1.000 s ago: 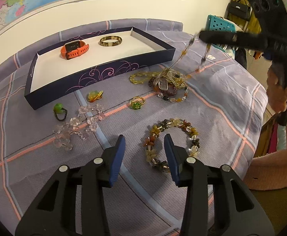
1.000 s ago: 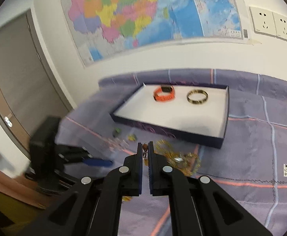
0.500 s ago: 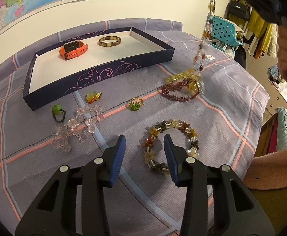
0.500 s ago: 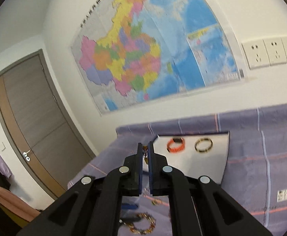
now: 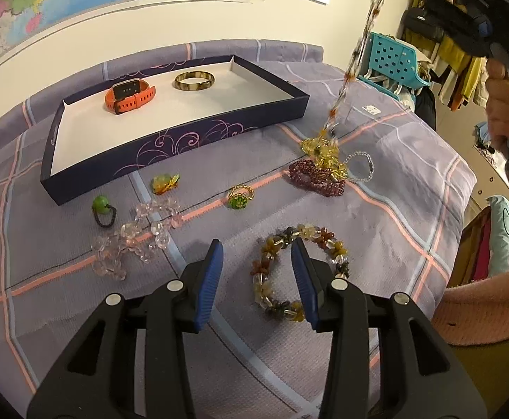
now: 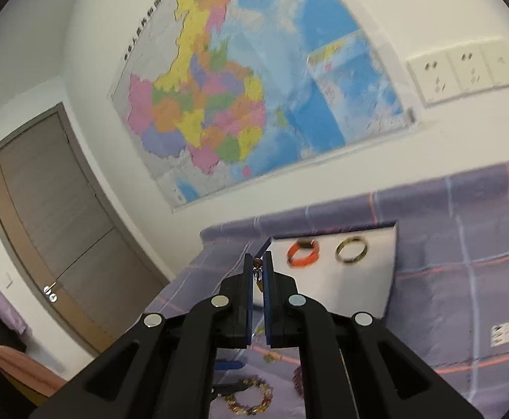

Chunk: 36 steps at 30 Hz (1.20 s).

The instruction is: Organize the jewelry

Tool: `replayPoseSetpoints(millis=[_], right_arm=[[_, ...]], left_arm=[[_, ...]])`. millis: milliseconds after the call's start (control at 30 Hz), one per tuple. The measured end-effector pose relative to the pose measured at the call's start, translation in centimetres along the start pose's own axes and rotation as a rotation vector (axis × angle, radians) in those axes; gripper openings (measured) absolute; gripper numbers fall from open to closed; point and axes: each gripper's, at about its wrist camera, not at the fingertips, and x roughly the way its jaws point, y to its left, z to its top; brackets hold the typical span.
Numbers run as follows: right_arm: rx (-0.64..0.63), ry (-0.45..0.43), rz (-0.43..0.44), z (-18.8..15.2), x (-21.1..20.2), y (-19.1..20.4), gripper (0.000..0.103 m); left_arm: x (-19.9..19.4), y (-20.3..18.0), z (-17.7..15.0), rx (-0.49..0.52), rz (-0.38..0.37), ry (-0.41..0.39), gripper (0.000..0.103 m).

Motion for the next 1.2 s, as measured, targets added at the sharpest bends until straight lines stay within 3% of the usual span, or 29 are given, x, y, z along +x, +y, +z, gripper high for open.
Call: replayPoseSetpoints(millis=[167,300,467,567,667,733,767,800,1033,1100,1200], right_arm=[[-0.055,-0.097,0.055,2.4,-2.5,2.0,0.004],[-0.042,-0.064,0.089,2.3,-1.7,2.4,0.004],[-0.009,-0.033,0.113,1.5,-0.7,2.0,0.004],[-0.005,-0.024,0.132,1.4,-0.3,2.1,0.004],[-0.006,-0.014,0.141,1.4,0.0,2.2,0.004],[-0.009,-0.011,0.144,1.3,0.2,2.3,0.004],[-0.009,-0.012,0.144,1.2,0.1,2.2,0.004],[-0.005,-0.015,0.142,1.2,0.1,2.2,0.004],[0.069,-0.047,0.066,0.3,-1.3,-0.8,0.004],[0.107,-0.059,0.04,-0.1,-1.9,-2.1,0.004],[0.16,-0.06,0.031,-0.9,-2.3,-3.8,0.004]], left_arm=[[0.1,-0.2,0.6,-0.002,-0.007,-0.017,0.041],[0.1,-1.2,1.8,0.026,-0.02,-0.049,0.043],[0.7,-3.2,5.0,0.06,-0.142,-0.12,0.048],[2.3,-4.6,6.7,0.097,-0.184,-0.122,0.055],[3.7,-5.5,7.4,0.121,-0.222,-0.097,0.056],[4.4,-5.9,7.4,0.132,-0.211,-0.082,0.043],[5.0,-6.0,7.4,0.128,-0.218,-0.048,0.027],[5.1,-5.9,7.3,0.122,-0.222,-0.035,0.024],[3.4,-5.0,6.5,0.123,-0.197,-0.064,0.024],[3.0,-4.5,6.6,0.117,-0.189,-0.071,0.013],[2.7,-3.6,6.7,0.085,-0.193,-0.075,0.013]])
